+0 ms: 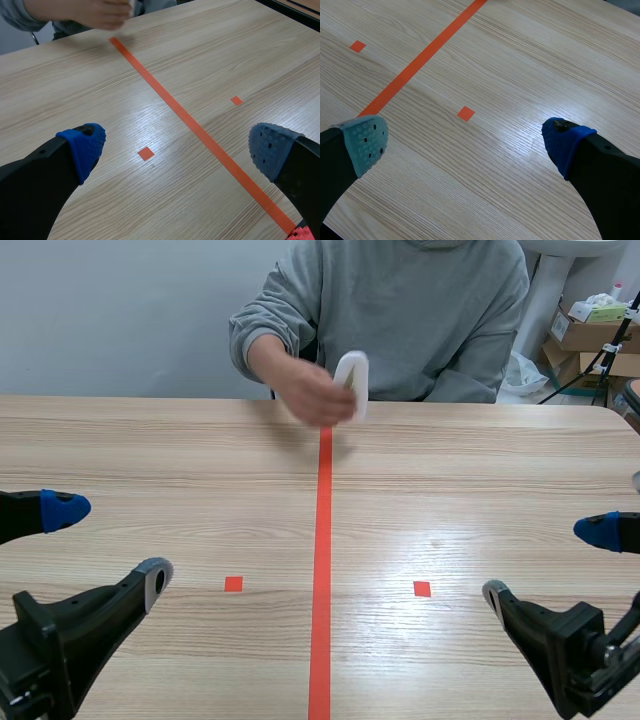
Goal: Do the leaf sorting experiment
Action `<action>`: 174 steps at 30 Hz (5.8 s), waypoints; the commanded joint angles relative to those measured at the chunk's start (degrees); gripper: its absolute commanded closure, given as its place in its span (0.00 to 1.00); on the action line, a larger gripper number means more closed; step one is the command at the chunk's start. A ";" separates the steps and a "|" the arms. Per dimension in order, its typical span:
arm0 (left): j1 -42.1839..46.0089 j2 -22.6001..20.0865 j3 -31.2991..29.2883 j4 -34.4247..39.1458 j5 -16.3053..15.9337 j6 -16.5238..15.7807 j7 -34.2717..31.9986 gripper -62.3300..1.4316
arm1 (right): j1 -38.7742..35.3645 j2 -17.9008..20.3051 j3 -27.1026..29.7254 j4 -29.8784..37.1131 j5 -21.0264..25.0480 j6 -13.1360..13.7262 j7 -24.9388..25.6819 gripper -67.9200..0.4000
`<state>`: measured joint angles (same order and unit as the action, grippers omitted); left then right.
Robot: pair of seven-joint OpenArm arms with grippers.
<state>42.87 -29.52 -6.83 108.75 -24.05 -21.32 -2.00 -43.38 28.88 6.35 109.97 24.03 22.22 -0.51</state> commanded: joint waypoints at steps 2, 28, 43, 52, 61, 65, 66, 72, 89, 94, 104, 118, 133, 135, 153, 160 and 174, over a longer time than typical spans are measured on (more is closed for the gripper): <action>0.11 0.28 -0.15 1.01 -0.35 -0.28 -0.94 0.02 | 0.52 0.00 0.44 0.57 0.59 -0.15 0.63 0.06; 0.11 0.28 -0.15 1.01 -0.35 -0.28 -0.94 0.02 | 0.52 0.00 0.44 0.57 0.59 -0.15 0.63 0.06; 0.11 0.28 -0.15 1.01 -0.35 -0.28 -0.94 0.02 | 0.52 0.00 0.44 0.57 0.59 -0.15 0.61 0.06; 0.11 0.28 -0.15 1.01 -0.35 -0.28 -0.92 0.02 | 0.52 0.00 0.44 0.57 0.59 -0.15 0.61 0.06; 0.11 0.28 -0.15 1.01 -0.35 -0.28 -0.81 0.02 | 0.52 0.00 0.44 0.57 0.59 -0.15 0.61 0.06; 0.11 0.28 -0.15 1.01 -0.35 -0.28 -0.72 0.02 | 0.52 0.00 0.44 0.57 0.59 -0.15 0.37 0.06; 0.11 0.28 -0.15 1.01 -0.35 -0.28 -0.72 0.02 | 0.52 0.00 0.44 0.57 0.55 -0.15 0.37 0.06; 0.11 0.28 -0.15 1.01 -0.35 -0.28 -0.72 0.02 | 0.52 -0.02 0.44 0.57 0.35 -0.17 0.22 0.06; 0.11 0.28 -0.15 1.01 -0.35 -0.28 1.18 0.02 | 12.35 0.07 0.37 -1.99 -5.09 1.86 -13.81 0.06; 0.09 0.28 -0.15 1.01 -0.35 -0.28 2.01 0.02 | 23.89 2.69 -3.63 -10.51 -4.98 5.29 -13.57 0.06; -1.16 0.28 -0.28 1.01 -0.37 -0.28 1.44 0.02 | 49.81 0.31 -22.18 -35.65 -7.32 13.46 -5.86 0.06; -1.16 0.28 -0.37 1.01 -0.37 -0.28 1.51 0.02 | 68.96 -16.02 -35.08 -59.98 -15.76 15.54 1.55 0.06; -1.16 0.26 -0.37 1.01 -0.37 -0.28 1.42 0.02 | 69.07 -20.50 -39.47 -64.94 -21.27 15.06 6.71 0.06; -1.16 0.26 -0.37 1.01 -0.37 -0.28 1.42 0.02 | 69.07 -20.48 -39.47 -64.94 -21.31 14.88 6.69 0.06; -1.16 0.26 -0.37 1.01 -0.37 -0.28 1.62 0.02 | 69.07 -20.48 -39.47 -64.94 -21.51 14.64 9.31 0.68; -1.16 0.26 -0.37 1.01 -0.37 -0.28 1.62 0.02 | 69.07 -20.48 -39.47 -64.94 -21.51 14.64 9.31 0.80; -1.16 0.26 -0.37 1.01 -0.37 -0.28 1.62 0.02 | 69.07 -20.28 -39.41 -64.94 -21.49 14.69 9.27 0.97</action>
<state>41.74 -29.52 -6.85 108.75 -24.05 -21.32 0.38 24.84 8.12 -33.50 43.77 1.91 36.86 7.94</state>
